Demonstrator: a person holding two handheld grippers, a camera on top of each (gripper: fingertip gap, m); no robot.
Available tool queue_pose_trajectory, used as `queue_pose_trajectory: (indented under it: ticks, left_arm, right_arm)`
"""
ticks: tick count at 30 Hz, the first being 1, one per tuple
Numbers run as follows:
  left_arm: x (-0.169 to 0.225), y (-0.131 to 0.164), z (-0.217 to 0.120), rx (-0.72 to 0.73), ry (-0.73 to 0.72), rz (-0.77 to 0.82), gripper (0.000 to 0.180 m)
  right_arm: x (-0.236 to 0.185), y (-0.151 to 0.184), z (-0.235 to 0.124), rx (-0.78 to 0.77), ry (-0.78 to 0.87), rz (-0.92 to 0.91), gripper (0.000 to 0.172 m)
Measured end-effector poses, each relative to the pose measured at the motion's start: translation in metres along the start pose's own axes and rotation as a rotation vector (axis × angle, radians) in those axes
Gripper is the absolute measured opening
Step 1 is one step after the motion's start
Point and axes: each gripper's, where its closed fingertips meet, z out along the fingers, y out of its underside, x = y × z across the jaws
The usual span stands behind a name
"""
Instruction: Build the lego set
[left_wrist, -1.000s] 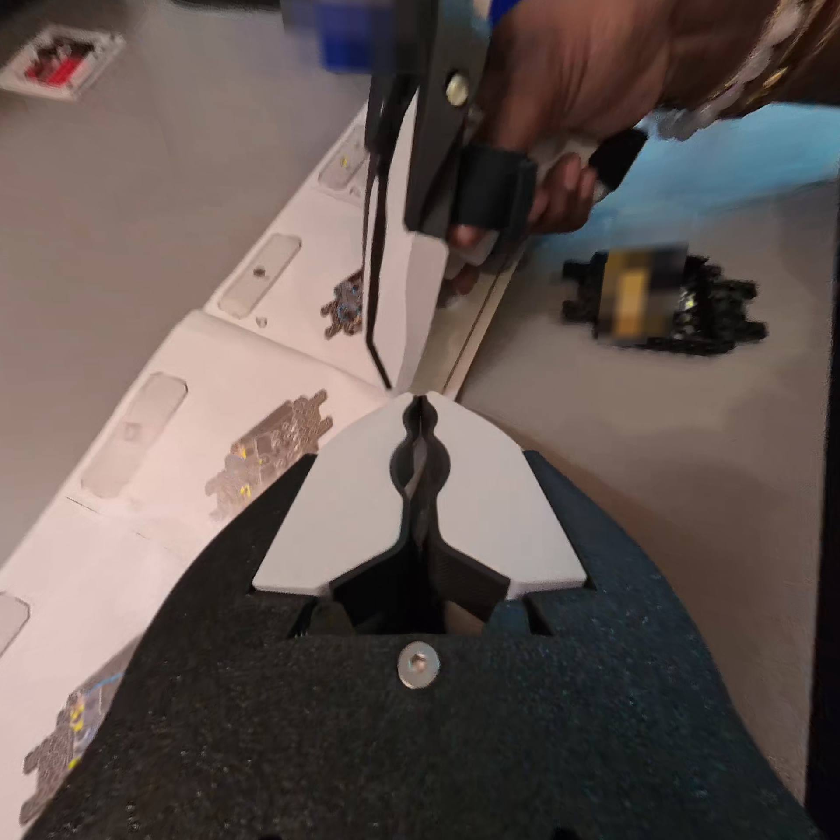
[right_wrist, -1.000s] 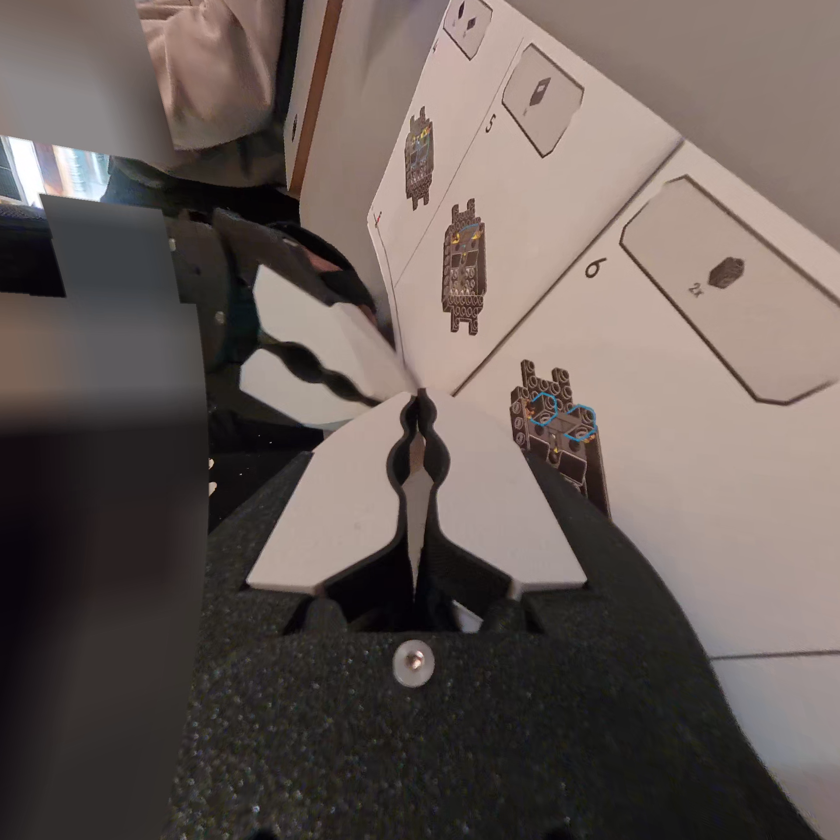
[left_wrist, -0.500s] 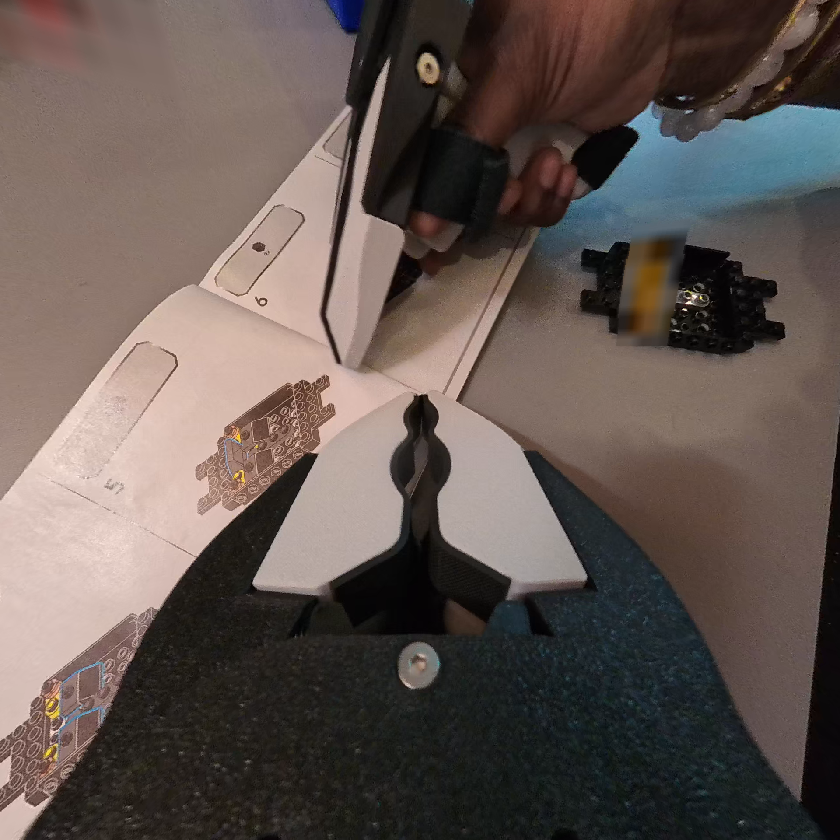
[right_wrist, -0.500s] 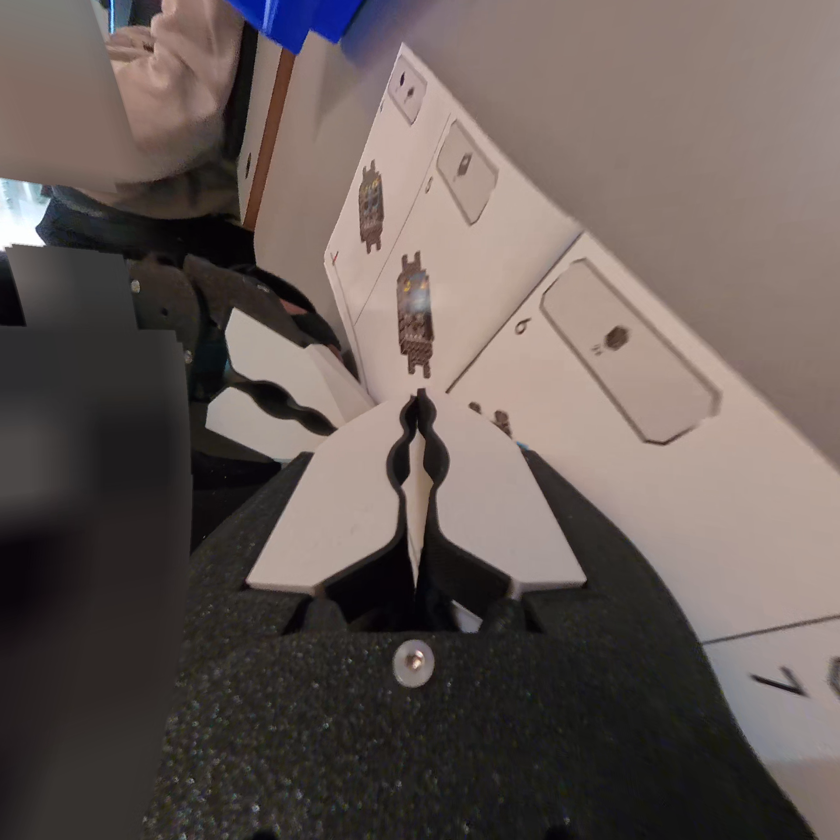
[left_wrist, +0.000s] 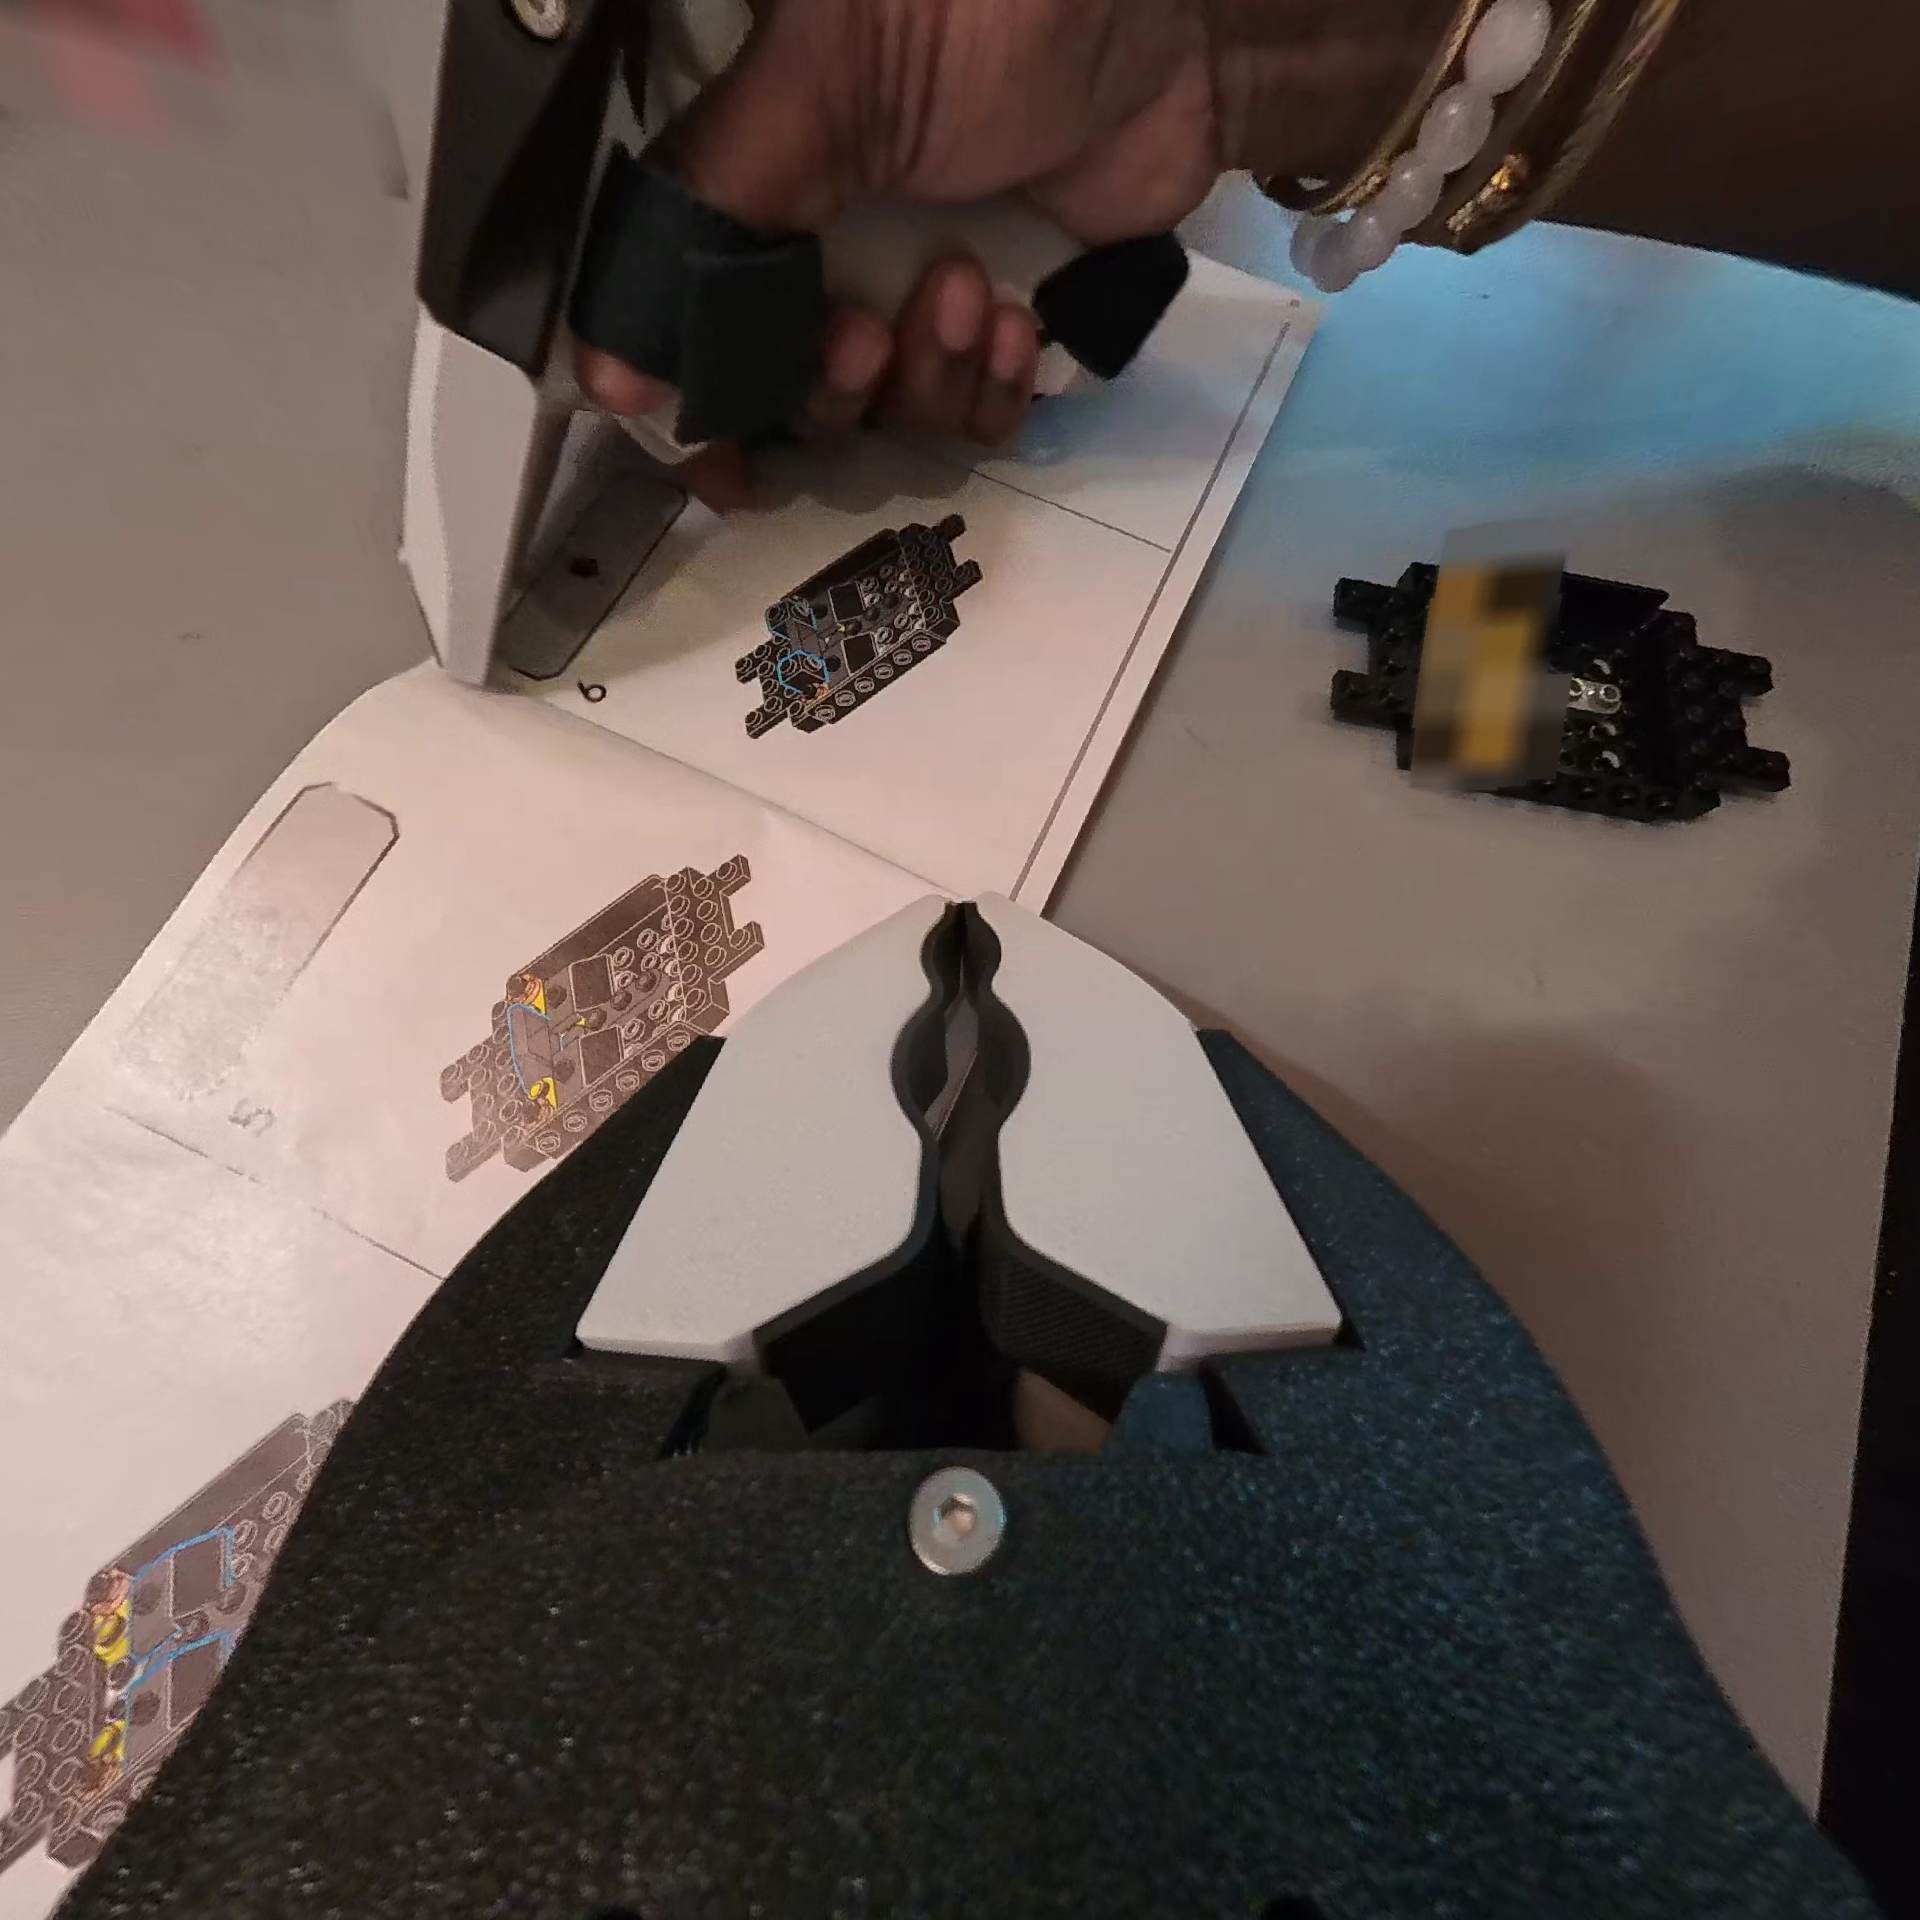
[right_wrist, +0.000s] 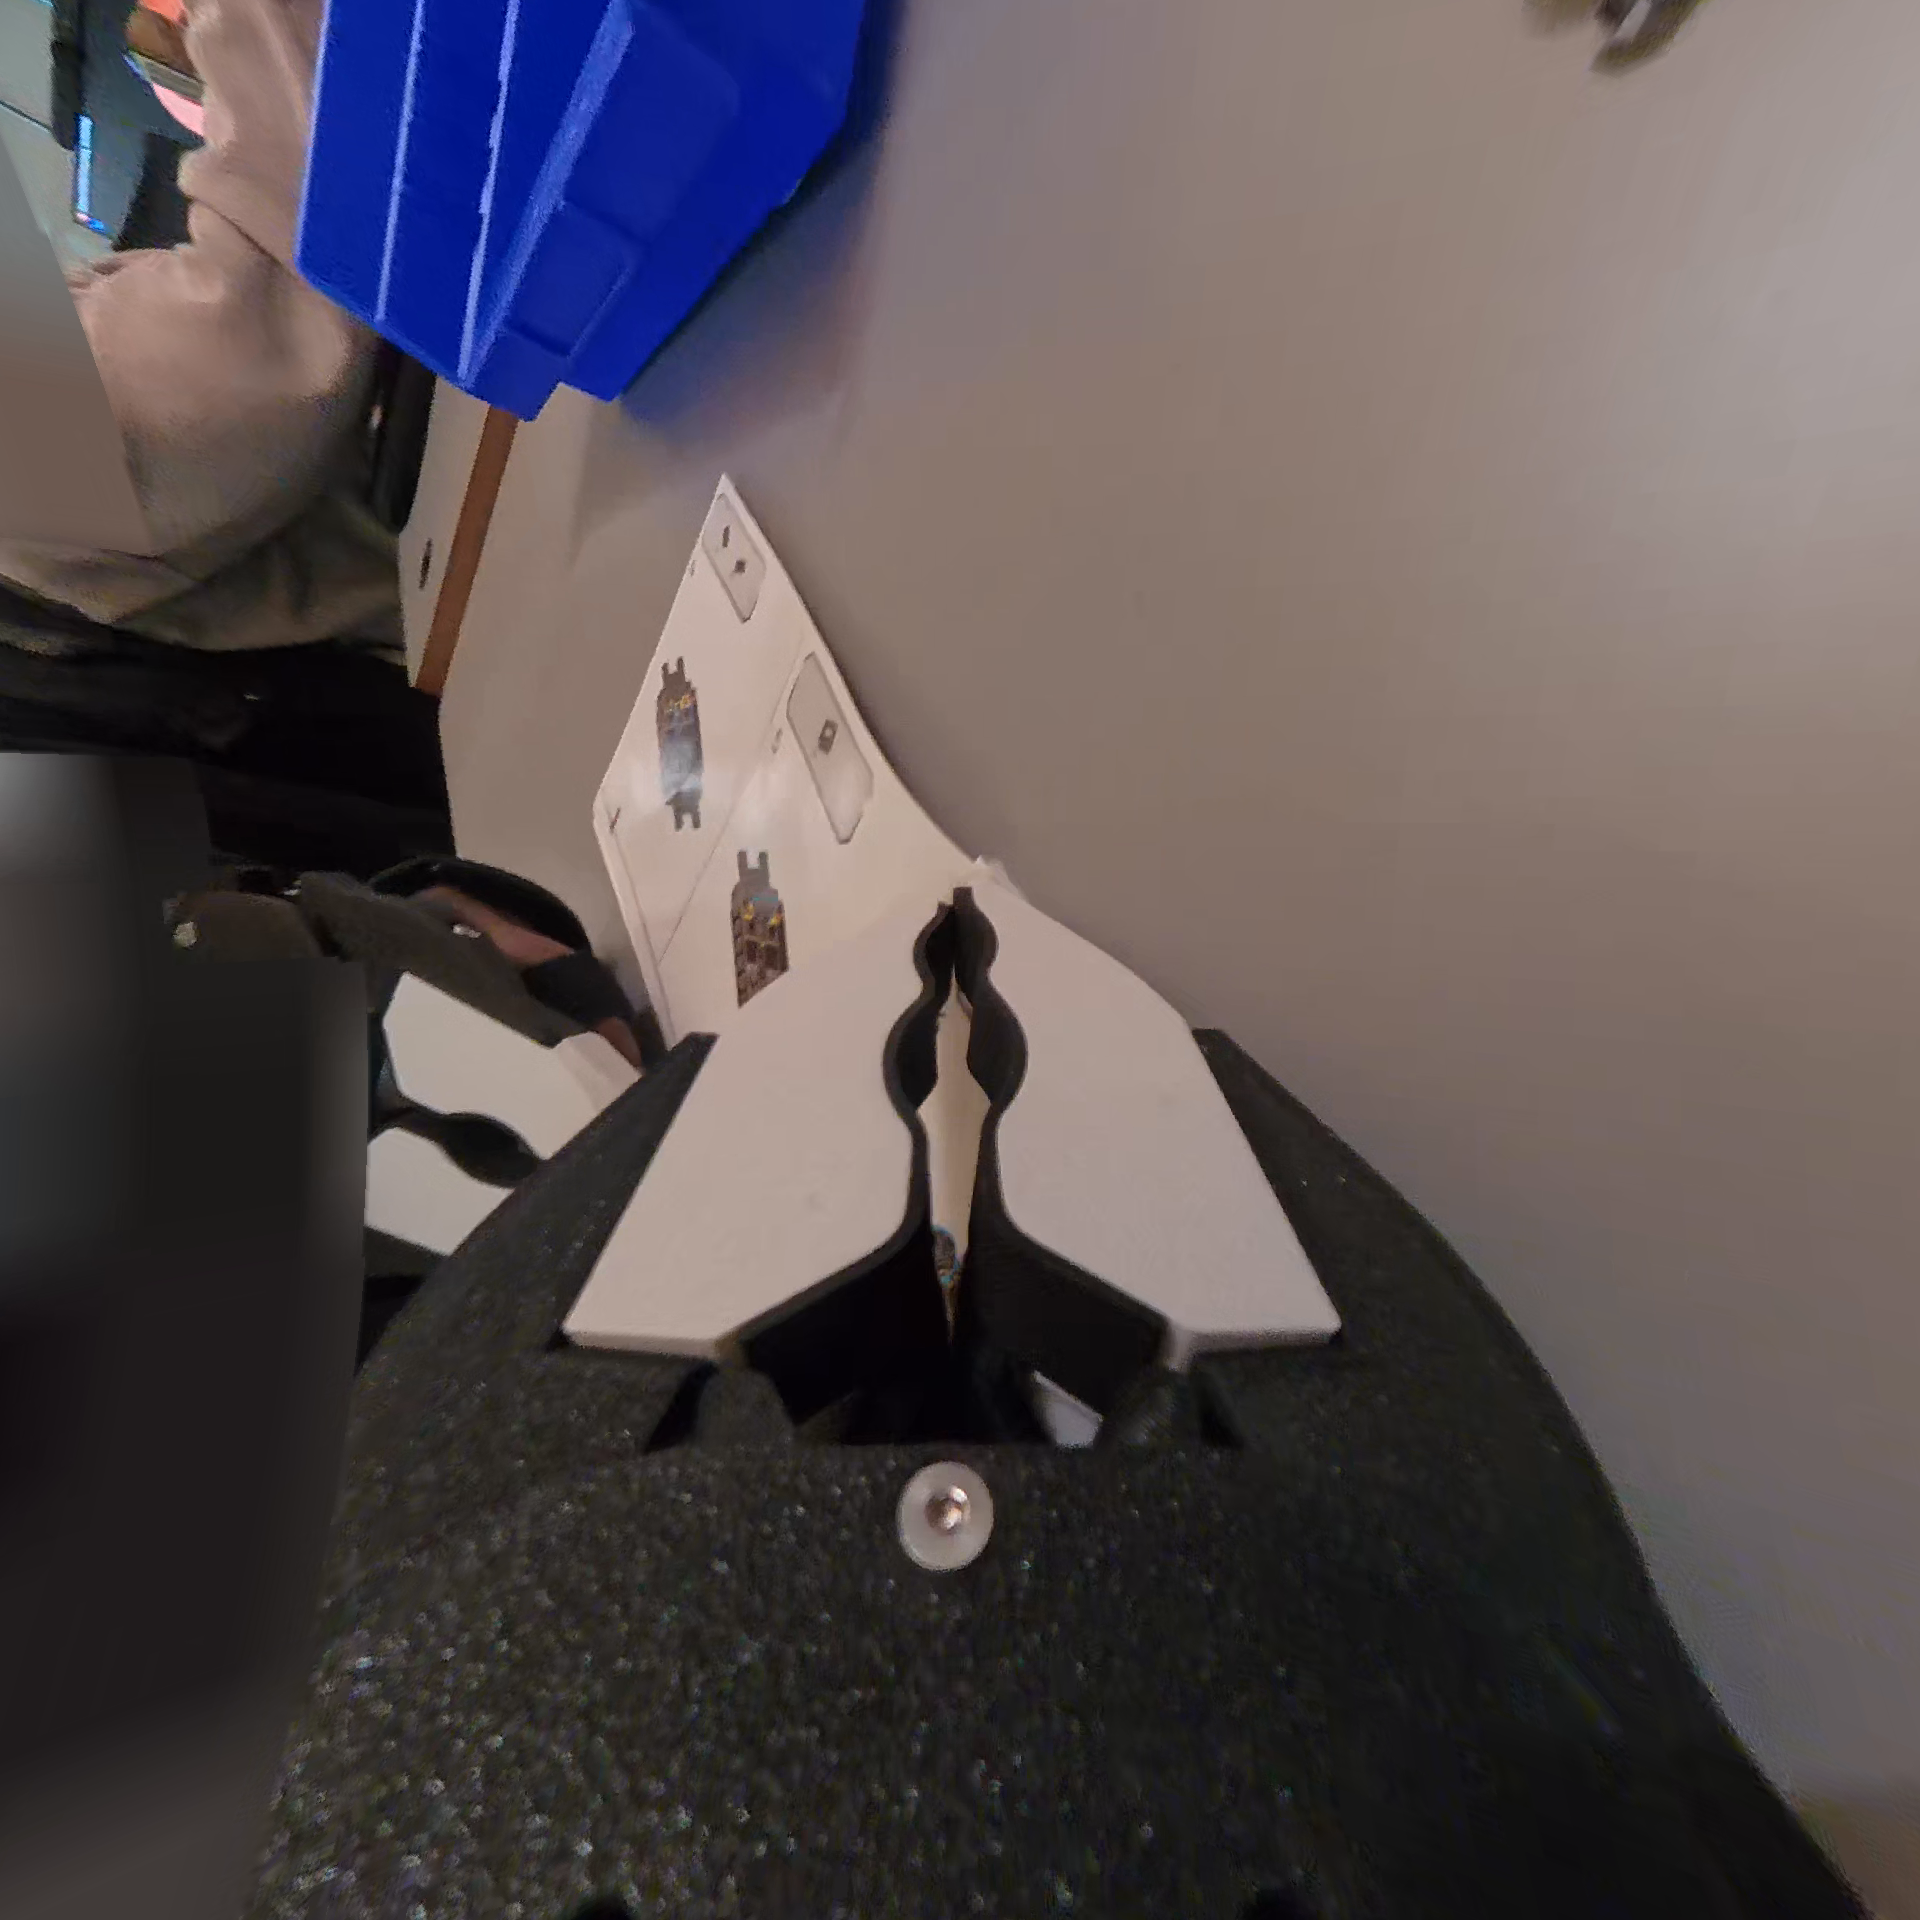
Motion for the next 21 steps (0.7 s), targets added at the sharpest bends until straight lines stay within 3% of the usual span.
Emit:
queue_pose_trajectory:
  ticks: [4, 8, 11, 14, 16, 17, 21]
  left_arm:
    - [0.0, 0.0, 0.0, 0.0, -0.001, 0.0, 0.0]
    - [0.0, 0.0, 0.0, 0.0, 0.004, -0.006, 0.0]
    - [0.0, 0.0, 0.0, 0.0, 0.018, -0.018, 0.0]
    - [0.0, 0.0, 0.0, 0.0, 0.034, -0.034, 0.0]
    - [0.0, 0.0, 0.0, 0.0, 0.034, -0.032, 0.0]
    - [0.001, 0.0, 0.0, 0.0, 0.034, -0.032, 0.0]
    - [0.001, 0.0, 0.0, 0.001, 0.039, -0.036, 0.0]
  right_arm:
    - [0.016, -0.015, -0.001, 0.051, 0.079, -0.014, 0.0]
    - [-0.004, -0.02, -0.011, 0.157, -0.05, -0.029, 0.0]
    - [-0.013, -0.019, -0.03, 0.239, -0.092, -0.13, 0.0]
    - [-0.025, -0.004, -0.042, 0.157, -0.102, -0.243, 0.0]
    - [-0.028, -0.005, -0.052, 0.195, -0.082, -0.336, 0.0]
    - [-0.03, -0.004, -0.055, 0.204, -0.084, -0.349, 0.054]
    - [-0.049, 0.004, -0.06, 0.227, -0.193, -0.396, 0.062]
